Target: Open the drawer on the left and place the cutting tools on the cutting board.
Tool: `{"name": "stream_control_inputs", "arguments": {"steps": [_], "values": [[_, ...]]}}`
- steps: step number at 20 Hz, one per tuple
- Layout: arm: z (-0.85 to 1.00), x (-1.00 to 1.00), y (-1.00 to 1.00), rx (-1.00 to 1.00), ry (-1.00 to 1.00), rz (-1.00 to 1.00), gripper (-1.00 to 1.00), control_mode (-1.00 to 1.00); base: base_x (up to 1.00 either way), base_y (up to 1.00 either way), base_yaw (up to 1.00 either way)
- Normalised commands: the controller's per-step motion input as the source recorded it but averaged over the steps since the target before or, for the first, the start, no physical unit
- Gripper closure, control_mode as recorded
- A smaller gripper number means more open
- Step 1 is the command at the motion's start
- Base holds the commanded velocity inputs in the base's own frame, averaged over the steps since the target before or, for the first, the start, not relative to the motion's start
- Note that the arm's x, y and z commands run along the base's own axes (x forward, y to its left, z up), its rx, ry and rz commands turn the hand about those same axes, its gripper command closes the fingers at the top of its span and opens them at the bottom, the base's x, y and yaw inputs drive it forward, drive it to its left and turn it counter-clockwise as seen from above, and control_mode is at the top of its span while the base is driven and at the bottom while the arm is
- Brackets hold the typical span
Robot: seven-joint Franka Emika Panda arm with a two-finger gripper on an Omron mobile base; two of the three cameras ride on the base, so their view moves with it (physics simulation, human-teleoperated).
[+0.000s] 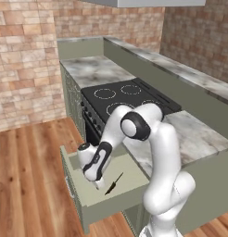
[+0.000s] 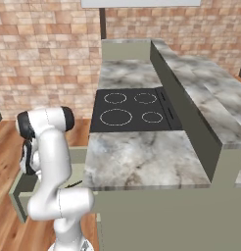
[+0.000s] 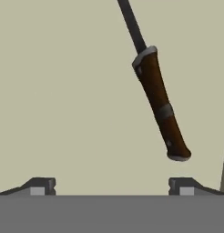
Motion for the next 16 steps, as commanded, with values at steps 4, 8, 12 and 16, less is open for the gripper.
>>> {"name": "stream_control_inputs", "arguments": {"steps": [4,8,12,16], "values": [[0.3,0.15,-0.24,-0.01,0.0,-0.01,-1.0,-1.0,0.0,0.0,0.0],[0.0,0.0,-0.32,-0.02,0.0,0.0,-1.0,-1.0,0.0,0.0,0.0],[-0.16,0.01,-0.32,-0.01,0.0,0.04,-1.0,-1.0,0.0,0.0,0.0],[-0.22,0.11,-0.31,0.0,0.0,0.1,-1.0,-1.0,0.0,0.0,0.0]]}}
